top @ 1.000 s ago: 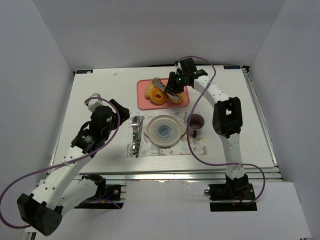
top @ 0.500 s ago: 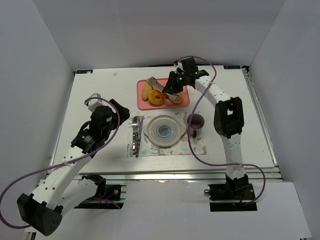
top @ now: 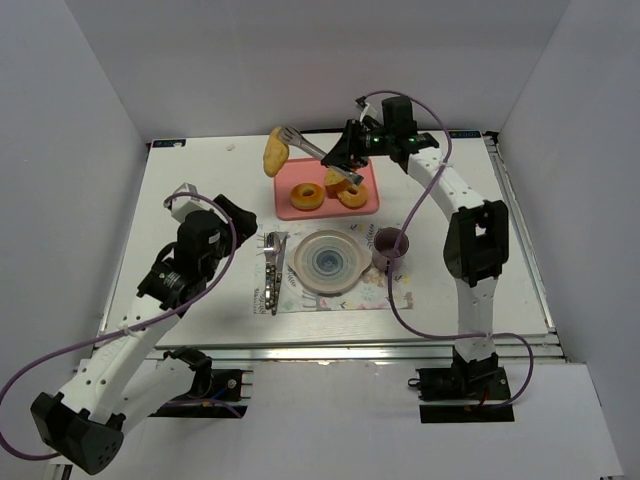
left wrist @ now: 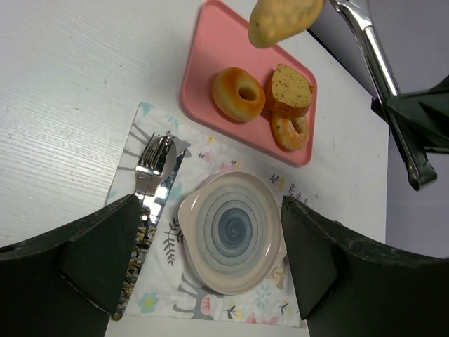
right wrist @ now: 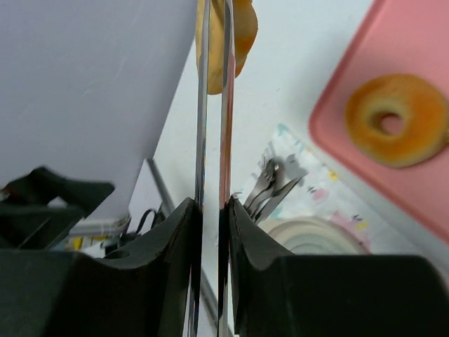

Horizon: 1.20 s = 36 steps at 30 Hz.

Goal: Place the bread

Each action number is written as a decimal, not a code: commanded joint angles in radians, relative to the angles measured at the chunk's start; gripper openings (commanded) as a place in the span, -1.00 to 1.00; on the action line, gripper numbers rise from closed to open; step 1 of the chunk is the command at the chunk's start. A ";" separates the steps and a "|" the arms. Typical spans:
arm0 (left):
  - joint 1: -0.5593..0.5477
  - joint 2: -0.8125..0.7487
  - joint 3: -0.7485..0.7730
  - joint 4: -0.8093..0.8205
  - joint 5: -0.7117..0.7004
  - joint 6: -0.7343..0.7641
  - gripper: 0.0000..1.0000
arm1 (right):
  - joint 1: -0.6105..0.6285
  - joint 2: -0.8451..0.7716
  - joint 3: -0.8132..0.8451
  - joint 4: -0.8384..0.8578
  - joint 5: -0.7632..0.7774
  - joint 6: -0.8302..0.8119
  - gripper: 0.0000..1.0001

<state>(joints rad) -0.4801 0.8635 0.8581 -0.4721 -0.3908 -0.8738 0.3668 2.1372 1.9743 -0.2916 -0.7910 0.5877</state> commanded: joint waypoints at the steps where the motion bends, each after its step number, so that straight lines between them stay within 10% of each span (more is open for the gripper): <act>1: -0.002 -0.041 0.036 -0.020 -0.031 -0.002 0.82 | -0.017 -0.132 -0.058 0.056 -0.149 -0.026 -1.00; 8: -0.002 -0.089 0.019 -0.004 -0.040 0.006 0.82 | -0.037 -0.422 -0.394 -0.294 -0.200 -0.473 -1.00; 19: -0.002 -0.138 -0.056 0.041 0.007 0.016 0.83 | -0.071 -0.786 -0.912 -0.448 0.013 -0.730 -1.00; 36: -0.002 -0.251 -0.068 -0.017 -0.029 -0.034 0.82 | -0.108 -0.605 -0.795 -0.379 0.061 -0.689 -1.00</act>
<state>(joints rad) -0.4801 0.6388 0.7952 -0.4648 -0.3935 -0.8894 0.2626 1.5181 1.1351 -0.6827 -0.7189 -0.0933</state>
